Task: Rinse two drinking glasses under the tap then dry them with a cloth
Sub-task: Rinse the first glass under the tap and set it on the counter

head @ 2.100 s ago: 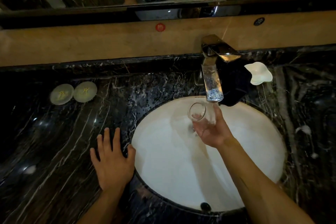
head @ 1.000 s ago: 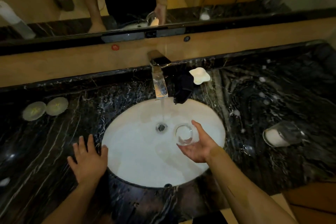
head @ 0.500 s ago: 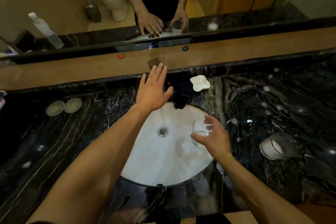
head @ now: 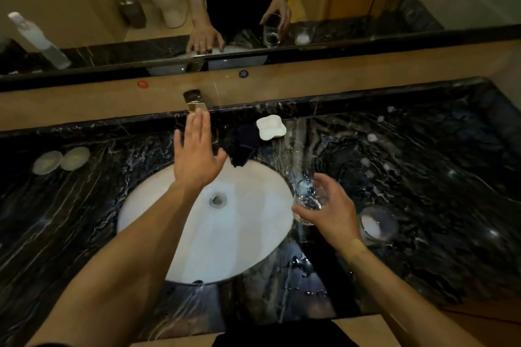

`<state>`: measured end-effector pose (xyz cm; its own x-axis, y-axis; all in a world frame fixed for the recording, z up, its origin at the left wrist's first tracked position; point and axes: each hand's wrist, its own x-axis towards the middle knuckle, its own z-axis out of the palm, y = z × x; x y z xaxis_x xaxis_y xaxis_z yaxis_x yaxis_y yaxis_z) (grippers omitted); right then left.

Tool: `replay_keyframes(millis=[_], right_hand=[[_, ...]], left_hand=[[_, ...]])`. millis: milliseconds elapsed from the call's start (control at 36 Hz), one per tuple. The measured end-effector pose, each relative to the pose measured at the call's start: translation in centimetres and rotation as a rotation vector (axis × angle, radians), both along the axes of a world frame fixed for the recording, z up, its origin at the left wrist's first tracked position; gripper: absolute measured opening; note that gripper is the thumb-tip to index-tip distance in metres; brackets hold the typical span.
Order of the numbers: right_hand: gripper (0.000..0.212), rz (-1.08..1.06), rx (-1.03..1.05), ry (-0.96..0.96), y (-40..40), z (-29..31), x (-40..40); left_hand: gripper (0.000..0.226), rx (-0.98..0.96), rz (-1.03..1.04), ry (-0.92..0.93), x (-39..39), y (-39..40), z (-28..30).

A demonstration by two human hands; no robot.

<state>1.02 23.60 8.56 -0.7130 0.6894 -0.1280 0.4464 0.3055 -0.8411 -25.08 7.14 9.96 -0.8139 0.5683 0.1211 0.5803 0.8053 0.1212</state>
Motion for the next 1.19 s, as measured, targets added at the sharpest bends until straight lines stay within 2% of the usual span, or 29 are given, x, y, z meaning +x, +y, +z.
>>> replay_keyframes(millis=[111, 194, 306, 472, 1194], right_hand=[[0.085, -0.016, 0.003, 0.014, 2.4, 0.7, 0.4], [0.083, -0.033, 0.047, -0.006, 4.6, 1.5, 0.0], [0.083, -0.017, 0.062, -0.074, 7.8, 1.7, -0.6], [0.086, 0.005, 0.075, -0.162, 11.4, 0.8, -0.4], [0.086, 0.019, 0.091, -0.237, 13.8, -1.9, 1.9]], left_hand=[[0.085, 0.028, -0.051, 0.033, 5.1, 0.3, -2.2], [0.076, 0.056, -0.255, -0.111, 11.4, 0.0, -5.5], [0.076, -0.043, -0.571, -0.317, 19.0, -0.9, -8.7], [0.08, -0.08, -0.706, -0.351, 23.4, -1.4, -10.8], [0.083, -0.162, -0.705, -0.358, 24.2, -1.3, -11.0]])
